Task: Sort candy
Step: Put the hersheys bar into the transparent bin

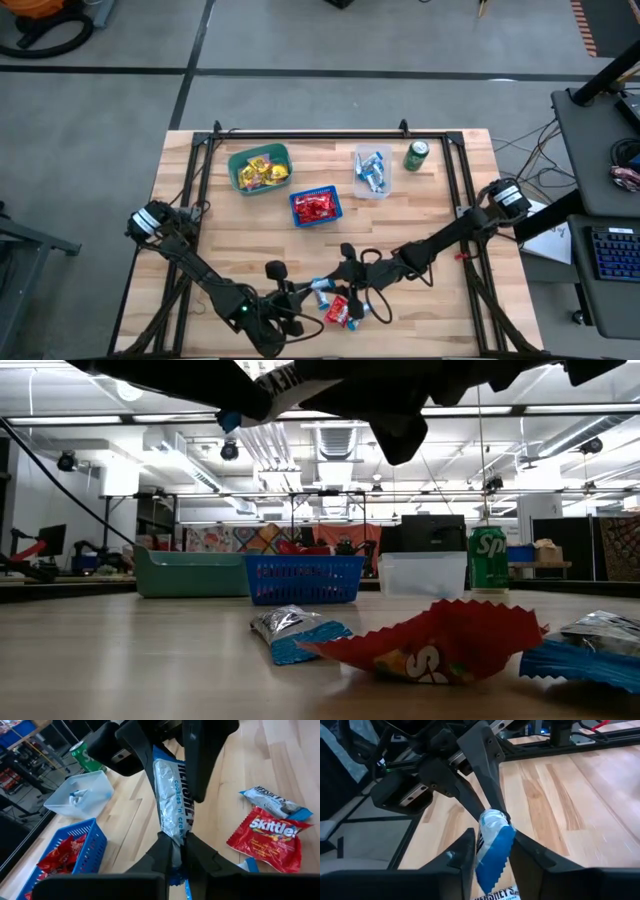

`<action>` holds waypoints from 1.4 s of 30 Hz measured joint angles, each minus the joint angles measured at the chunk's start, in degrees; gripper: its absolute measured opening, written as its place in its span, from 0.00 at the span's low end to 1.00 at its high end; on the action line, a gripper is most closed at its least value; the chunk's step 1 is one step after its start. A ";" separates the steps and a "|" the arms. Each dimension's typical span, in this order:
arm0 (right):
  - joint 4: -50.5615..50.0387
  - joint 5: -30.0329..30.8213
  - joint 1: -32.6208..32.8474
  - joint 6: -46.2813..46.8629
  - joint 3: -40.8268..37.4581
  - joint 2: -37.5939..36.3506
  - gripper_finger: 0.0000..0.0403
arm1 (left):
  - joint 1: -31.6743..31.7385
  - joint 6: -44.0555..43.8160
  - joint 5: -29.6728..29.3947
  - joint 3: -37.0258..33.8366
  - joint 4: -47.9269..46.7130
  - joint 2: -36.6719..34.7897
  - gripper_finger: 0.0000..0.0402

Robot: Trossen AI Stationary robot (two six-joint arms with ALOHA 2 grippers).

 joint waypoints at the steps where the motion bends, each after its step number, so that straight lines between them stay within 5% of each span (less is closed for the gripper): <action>1: 0.06 -0.02 0.00 0.00 0.00 0.00 0.22 | -0.02 -0.02 0.00 0.00 0.00 0.00 0.04; 5: 0.05 -0.27 -0.09 -0.13 0.11 0.09 0.07 | -0.04 -0.72 0.01 -0.08 0.00 0.00 0.10; 15: -6.32 -0.92 -2.26 2.92 1.21 -2.05 0.07 | -0.20 -2.70 -0.52 0.22 -6.94 -1.97 0.29; 23: -35.19 5.60 -7.26 6.20 6.50 -7.94 0.07 | -1.15 -12.02 -3.50 -0.44 -20.38 -6.97 0.33; 31: -81.62 20.91 -16.90 20.67 19.43 -12.32 0.08 | -3.95 -12.96 -14.77 -1.39 -20.68 -9.18 0.34; 35: -89.31 16.60 -25.80 20.98 21.79 -12.46 0.08 | -4.06 -12.96 -15.20 -1.42 -21.02 -9.16 0.34; 42: -81.78 -0.02 -40.39 7.22 19.69 -10.63 0.12 | -5.15 -11.45 -11.20 -1.56 -28.84 -11.68 0.25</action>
